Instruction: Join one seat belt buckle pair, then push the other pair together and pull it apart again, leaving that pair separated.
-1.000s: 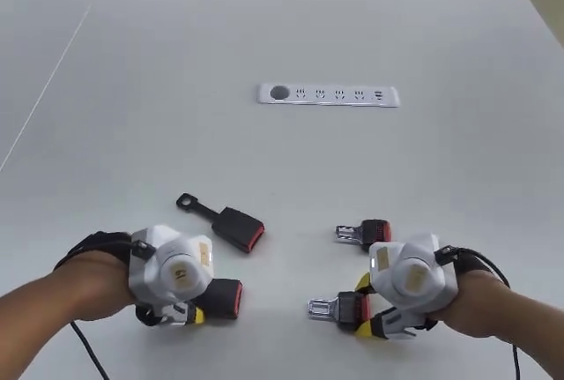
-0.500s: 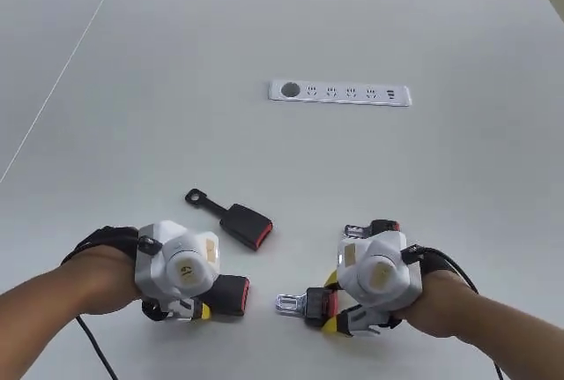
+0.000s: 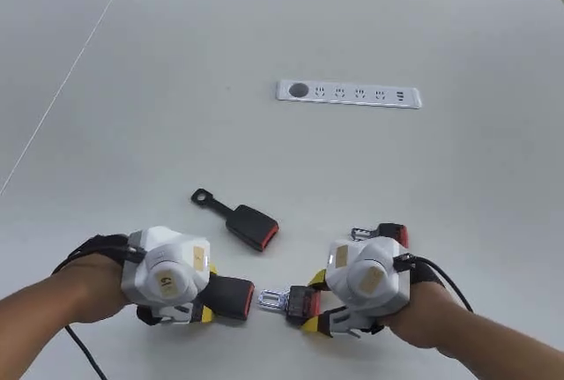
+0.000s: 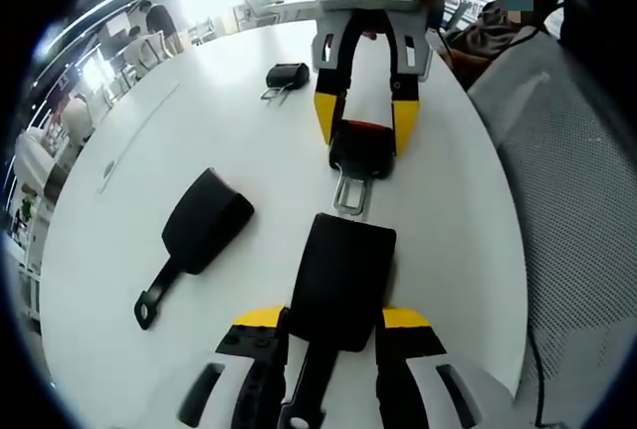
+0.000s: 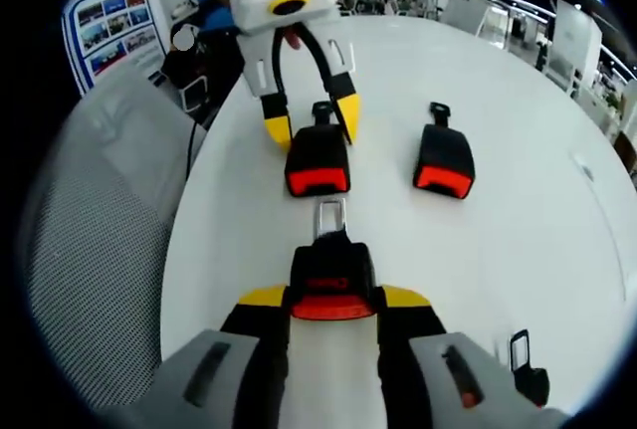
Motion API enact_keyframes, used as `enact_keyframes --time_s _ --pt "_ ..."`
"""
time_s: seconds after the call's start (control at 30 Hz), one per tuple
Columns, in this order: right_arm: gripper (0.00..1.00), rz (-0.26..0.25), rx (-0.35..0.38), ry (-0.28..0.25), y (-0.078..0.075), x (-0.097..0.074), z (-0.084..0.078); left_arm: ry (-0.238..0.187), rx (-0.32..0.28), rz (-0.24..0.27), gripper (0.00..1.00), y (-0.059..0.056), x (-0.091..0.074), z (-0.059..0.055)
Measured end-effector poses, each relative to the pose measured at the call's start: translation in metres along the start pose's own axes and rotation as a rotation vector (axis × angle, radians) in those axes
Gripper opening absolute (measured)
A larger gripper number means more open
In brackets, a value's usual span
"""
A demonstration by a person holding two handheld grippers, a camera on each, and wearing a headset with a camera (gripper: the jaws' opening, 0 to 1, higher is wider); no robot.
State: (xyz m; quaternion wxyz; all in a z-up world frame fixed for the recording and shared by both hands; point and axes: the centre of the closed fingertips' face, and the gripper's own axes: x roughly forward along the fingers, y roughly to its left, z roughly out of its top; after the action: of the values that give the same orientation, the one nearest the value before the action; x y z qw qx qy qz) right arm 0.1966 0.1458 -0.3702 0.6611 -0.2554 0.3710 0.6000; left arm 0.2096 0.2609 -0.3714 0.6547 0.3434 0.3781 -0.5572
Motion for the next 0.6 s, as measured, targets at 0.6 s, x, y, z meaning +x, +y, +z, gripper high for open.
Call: enact_keyframes --time_s 0.6 --pt "0.33 0.02 -0.011 -0.085 0.004 0.013 0.019 -0.065 -0.007 0.009 0.34 -0.003 0.001 -0.001"
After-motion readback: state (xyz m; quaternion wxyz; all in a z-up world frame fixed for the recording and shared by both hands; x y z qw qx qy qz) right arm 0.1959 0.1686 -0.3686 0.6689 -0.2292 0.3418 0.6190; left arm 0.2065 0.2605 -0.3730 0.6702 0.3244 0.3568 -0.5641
